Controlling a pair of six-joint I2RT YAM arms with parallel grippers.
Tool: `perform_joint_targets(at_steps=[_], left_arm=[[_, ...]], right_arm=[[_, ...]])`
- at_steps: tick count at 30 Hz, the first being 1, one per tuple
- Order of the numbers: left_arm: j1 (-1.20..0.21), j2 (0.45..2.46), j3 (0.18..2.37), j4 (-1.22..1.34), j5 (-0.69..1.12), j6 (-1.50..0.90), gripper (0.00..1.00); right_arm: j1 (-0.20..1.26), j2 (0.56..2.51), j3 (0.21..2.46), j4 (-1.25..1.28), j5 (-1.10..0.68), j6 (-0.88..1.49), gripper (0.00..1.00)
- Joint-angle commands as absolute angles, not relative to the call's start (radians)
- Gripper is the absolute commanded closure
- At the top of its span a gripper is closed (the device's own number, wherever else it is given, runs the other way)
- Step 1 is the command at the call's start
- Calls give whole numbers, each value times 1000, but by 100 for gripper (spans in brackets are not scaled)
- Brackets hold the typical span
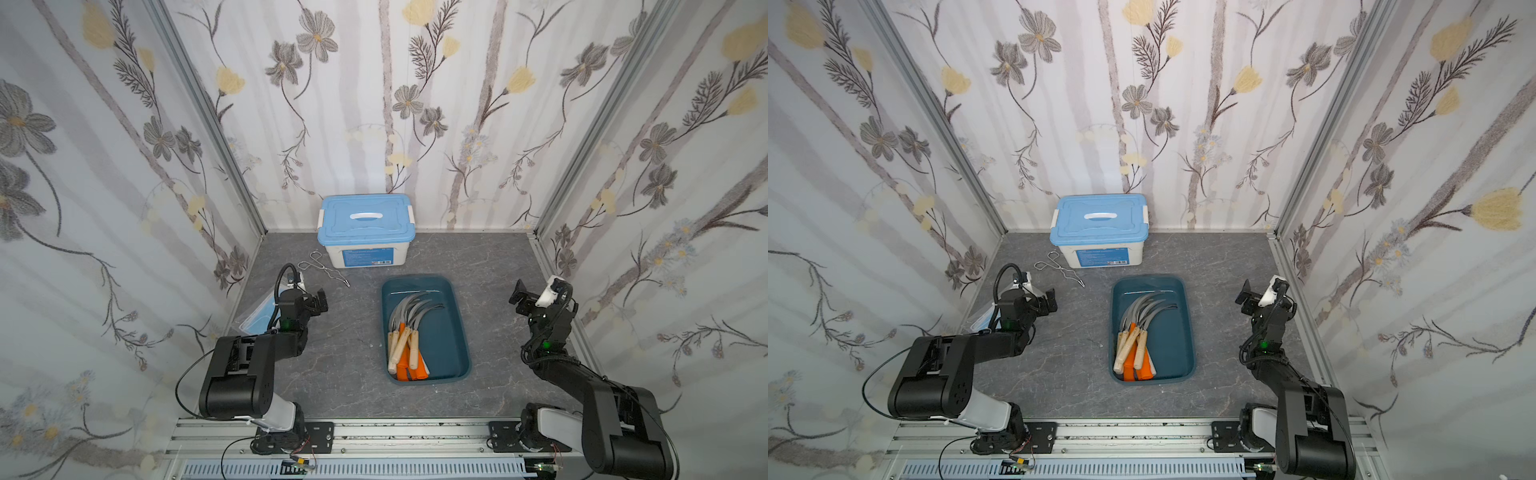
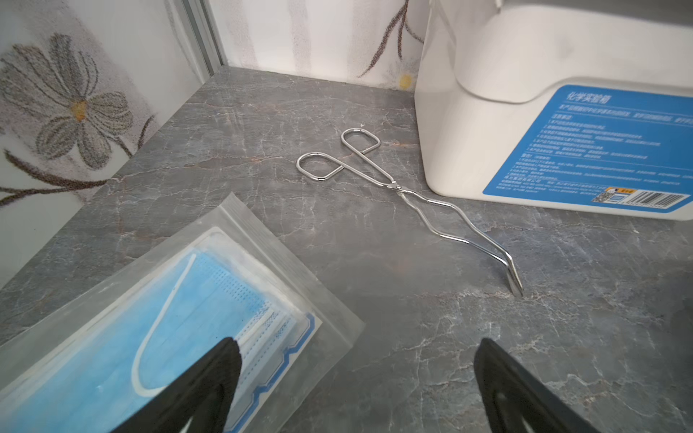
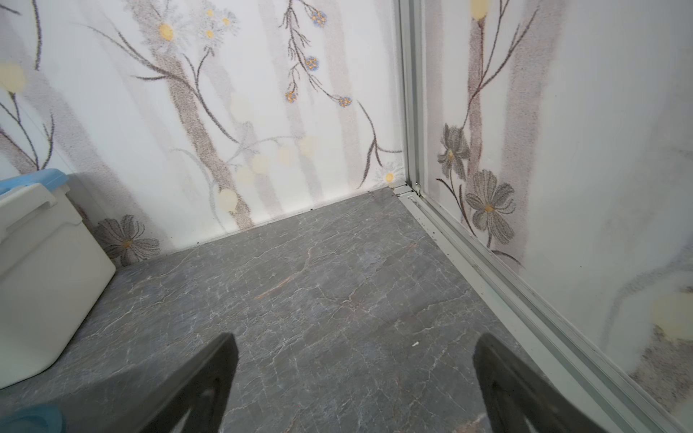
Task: Put small sickles into storage boxes
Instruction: Reset both arms
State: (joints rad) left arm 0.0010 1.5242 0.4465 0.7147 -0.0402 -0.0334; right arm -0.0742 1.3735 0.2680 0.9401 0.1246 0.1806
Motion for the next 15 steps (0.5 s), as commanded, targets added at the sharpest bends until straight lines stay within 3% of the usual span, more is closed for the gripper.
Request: perform_joint_targets(at_steps=[1,15], left_arm=[[2,1532,447,772,-40,-22,0],[2,1555,413,853,8,-3,0]], right_arm=[[-54,1403,260,1060,132,130,0],[-22,1479,223,1192,115,82,0]])
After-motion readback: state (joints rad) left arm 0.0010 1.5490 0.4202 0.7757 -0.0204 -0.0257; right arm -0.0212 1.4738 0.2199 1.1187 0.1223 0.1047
